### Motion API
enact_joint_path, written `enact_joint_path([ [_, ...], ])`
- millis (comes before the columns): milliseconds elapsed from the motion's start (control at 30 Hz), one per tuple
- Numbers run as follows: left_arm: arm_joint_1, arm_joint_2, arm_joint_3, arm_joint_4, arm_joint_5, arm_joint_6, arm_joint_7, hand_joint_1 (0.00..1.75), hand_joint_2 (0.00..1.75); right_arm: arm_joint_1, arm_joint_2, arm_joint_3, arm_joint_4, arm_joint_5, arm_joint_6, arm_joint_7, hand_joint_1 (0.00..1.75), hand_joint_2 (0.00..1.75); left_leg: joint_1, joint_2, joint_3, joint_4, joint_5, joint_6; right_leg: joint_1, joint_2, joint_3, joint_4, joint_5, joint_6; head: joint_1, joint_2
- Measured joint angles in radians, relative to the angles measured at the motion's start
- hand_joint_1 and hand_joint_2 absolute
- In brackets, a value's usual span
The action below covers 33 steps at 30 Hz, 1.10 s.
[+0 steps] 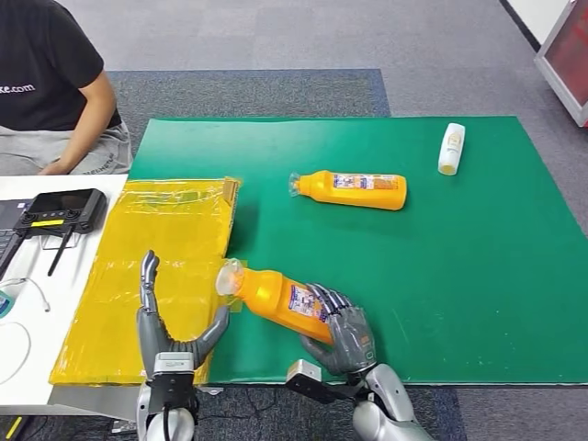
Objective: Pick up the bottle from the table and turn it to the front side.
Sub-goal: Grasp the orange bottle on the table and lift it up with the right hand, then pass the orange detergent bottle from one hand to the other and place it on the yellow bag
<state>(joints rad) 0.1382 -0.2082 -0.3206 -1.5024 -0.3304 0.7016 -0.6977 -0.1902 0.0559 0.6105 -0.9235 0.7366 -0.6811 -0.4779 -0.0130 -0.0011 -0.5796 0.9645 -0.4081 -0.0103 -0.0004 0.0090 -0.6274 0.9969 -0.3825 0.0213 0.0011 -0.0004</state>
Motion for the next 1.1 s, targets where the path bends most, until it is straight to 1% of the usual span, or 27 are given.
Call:
enact_joint_path([
  [167, -0.020, 0.055, -0.119, -0.007, 0.242, -0.008, 0.000, 0.00, 1.75, 0.008, 0.017, -0.025, -0.011, -0.033, 0.006, -0.012, 1.75, 1.75, 0.000, 0.000, -0.001, 0.000, 0.000, 0.000, 0.000, 0.000, -0.001, 0.000, 0.000, 0.000, 0.000, 0.000],
  [233, -0.026, 0.072, -0.154, -0.007, 0.292, -0.024, 0.000, 0.00, 1.75, 0.012, 0.022, -0.032, -0.022, -0.044, 0.013, -0.013, 1.75, 1.75, 0.000, 0.000, -0.001, 0.000, 0.000, 0.000, 0.000, 0.000, -0.001, 0.000, 0.000, 0.000, 0.000, 0.000],
  [333, -0.030, 0.086, -0.180, -0.007, 0.334, -0.075, 0.000, 0.00, 1.75, 0.017, 0.027, -0.038, -0.038, -0.055, 0.028, -0.013, 1.75, 1.75, 0.000, 0.000, -0.001, 0.000, 0.000, 0.000, 0.000, 0.000, -0.001, 0.000, 0.000, 0.000, 0.000, 0.000],
  [533, -0.032, 0.091, -0.188, -0.001, 0.377, -0.243, 0.000, 0.00, 1.75, 0.019, 0.038, -0.044, -0.064, -0.073, 0.050, -0.017, 1.75, 1.75, 0.000, 0.000, -0.002, 0.000, 0.000, 0.000, 0.000, 0.000, -0.002, 0.000, 0.000, 0.000, 0.000, 0.000],
  [600, -0.034, 0.087, -0.181, 0.012, 0.388, -0.280, 0.000, 0.00, 1.75, 0.019, 0.041, -0.044, -0.074, -0.087, 0.062, -0.022, 1.75, 1.75, 0.000, 0.000, -0.002, 0.000, 0.000, 0.000, 0.000, 0.000, -0.002, 0.000, 0.000, 0.000, 0.000, 0.000],
  [767, -0.036, 0.077, -0.163, 0.040, 0.392, -0.314, 0.000, 0.00, 1.75, 0.023, 0.044, -0.043, -0.109, -0.080, 0.078, -0.027, 1.75, 1.75, 0.000, 0.000, -0.002, 0.000, 0.000, 0.000, 0.000, 0.000, -0.002, 0.000, 0.000, 0.000, 0.000, 0.000],
  [933, -0.037, 0.073, -0.154, 0.052, 0.394, -0.326, 0.000, 0.00, 1.75, 0.028, 0.044, -0.043, -0.130, -0.075, 0.084, -0.028, 1.75, 1.75, 0.000, 0.000, -0.002, 0.000, 0.000, 0.000, 0.000, 0.000, -0.002, 0.000, 0.000, 0.000, 0.000, 0.000],
  [1100, -0.036, 0.066, -0.141, 0.061, 0.399, -0.368, 0.000, 0.00, 1.75, 0.039, 0.045, -0.032, -0.134, -0.089, 0.101, -0.040, 1.75, 1.75, 0.000, 0.000, -0.002, 0.000, 0.000, 0.000, 0.000, 0.000, -0.002, 0.000, 0.000, 0.000, 0.000, 0.000],
])
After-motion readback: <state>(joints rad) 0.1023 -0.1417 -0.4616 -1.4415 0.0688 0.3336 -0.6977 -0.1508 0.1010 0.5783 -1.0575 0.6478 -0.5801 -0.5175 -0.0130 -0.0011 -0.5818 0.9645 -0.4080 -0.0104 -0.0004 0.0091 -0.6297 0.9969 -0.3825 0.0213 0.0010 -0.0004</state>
